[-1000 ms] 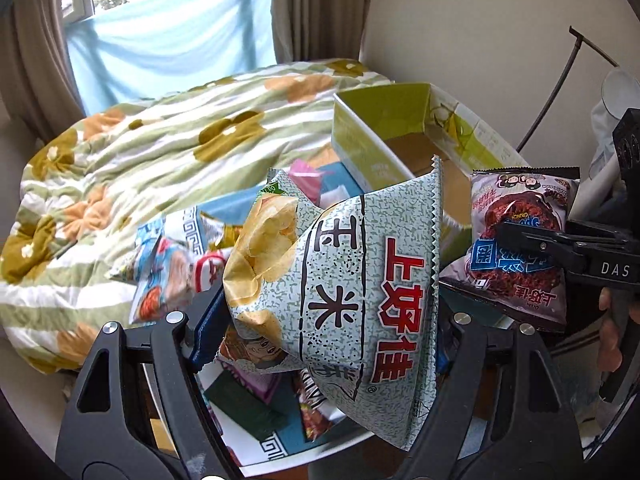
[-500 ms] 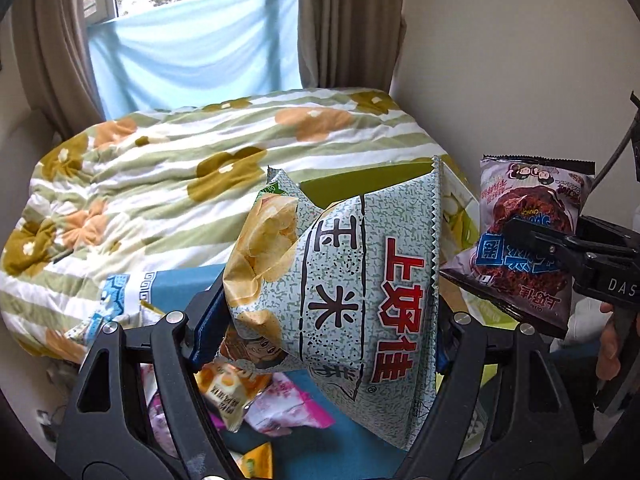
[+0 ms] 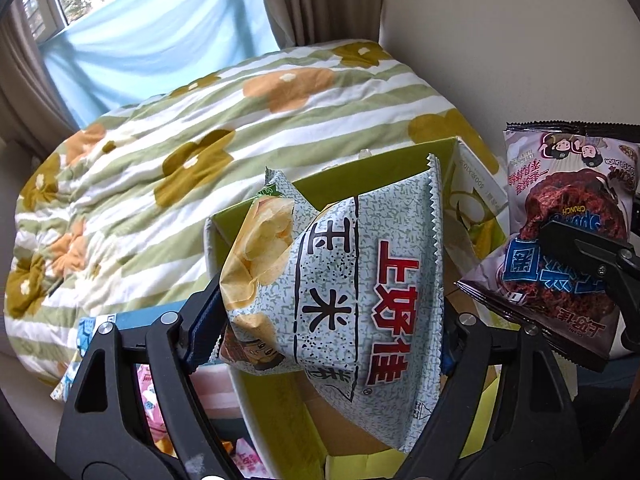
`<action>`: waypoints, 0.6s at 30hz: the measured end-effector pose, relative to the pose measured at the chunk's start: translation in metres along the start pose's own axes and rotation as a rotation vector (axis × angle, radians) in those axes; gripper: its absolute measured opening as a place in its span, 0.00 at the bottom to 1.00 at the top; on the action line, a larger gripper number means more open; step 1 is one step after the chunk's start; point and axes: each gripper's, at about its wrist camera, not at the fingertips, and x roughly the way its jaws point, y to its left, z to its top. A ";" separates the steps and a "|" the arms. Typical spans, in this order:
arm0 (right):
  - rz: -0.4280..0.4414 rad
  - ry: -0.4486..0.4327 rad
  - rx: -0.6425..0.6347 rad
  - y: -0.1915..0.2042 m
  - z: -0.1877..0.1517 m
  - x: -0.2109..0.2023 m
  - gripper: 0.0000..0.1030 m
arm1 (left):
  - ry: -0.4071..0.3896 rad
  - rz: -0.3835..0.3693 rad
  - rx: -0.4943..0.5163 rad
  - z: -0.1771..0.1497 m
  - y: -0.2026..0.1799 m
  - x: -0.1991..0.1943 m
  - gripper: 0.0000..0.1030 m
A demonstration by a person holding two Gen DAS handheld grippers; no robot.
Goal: Organize snacks
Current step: 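Carry both bags over the cardboard box and open both tools to drop them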
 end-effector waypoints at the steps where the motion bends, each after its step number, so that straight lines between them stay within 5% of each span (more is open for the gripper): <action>1: -0.013 0.006 -0.002 -0.003 0.000 0.003 0.51 | 0.002 0.010 0.013 0.001 -0.003 0.005 0.84; 3: -0.031 0.020 0.004 -0.009 -0.001 0.009 0.51 | 0.005 0.026 0.031 0.004 -0.004 0.014 1.00; 18: -0.003 0.061 0.018 -0.015 0.005 0.022 0.51 | 0.026 0.018 0.022 -0.014 0.030 0.010 1.00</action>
